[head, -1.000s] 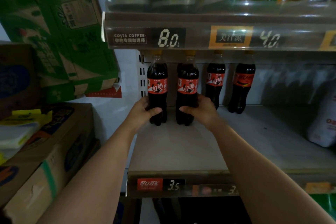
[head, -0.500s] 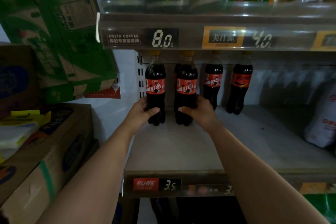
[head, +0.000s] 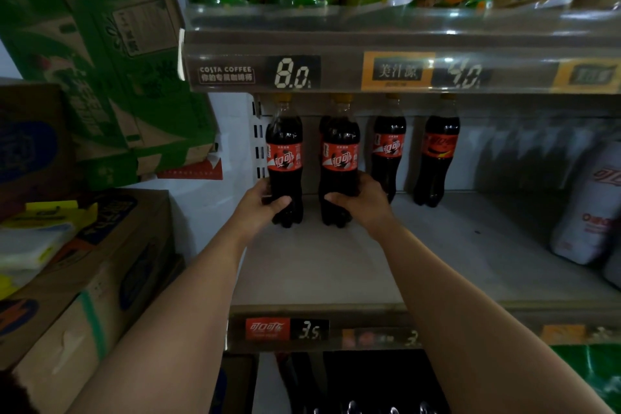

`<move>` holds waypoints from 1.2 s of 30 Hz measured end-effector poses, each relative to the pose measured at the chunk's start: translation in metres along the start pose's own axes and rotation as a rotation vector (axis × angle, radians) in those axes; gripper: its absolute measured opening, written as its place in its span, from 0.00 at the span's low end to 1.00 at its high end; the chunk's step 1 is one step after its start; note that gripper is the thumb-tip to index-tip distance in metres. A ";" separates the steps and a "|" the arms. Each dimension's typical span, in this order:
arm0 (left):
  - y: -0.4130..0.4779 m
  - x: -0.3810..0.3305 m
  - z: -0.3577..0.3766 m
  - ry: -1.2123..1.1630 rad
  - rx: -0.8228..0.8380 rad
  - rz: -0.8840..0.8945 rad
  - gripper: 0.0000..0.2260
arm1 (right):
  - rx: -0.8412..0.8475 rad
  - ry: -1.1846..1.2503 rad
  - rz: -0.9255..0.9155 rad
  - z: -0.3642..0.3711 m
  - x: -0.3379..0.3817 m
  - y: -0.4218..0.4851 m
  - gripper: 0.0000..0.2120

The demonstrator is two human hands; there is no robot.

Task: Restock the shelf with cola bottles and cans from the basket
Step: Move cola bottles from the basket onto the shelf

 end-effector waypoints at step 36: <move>-0.118 -0.048 -0.034 -0.211 -0.534 -0.054 0.04 | -0.159 0.134 -0.021 -0.044 0.052 -0.113 0.10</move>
Point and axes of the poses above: each hand's wrist, its own y-axis towards the middle knuckle, its own z-axis out of the palm, x = y × z, the point moved 9 cm from there along y, towards the middle knuckle, and after that the axes turned 5 degrees about y, right-handed, at the moved point
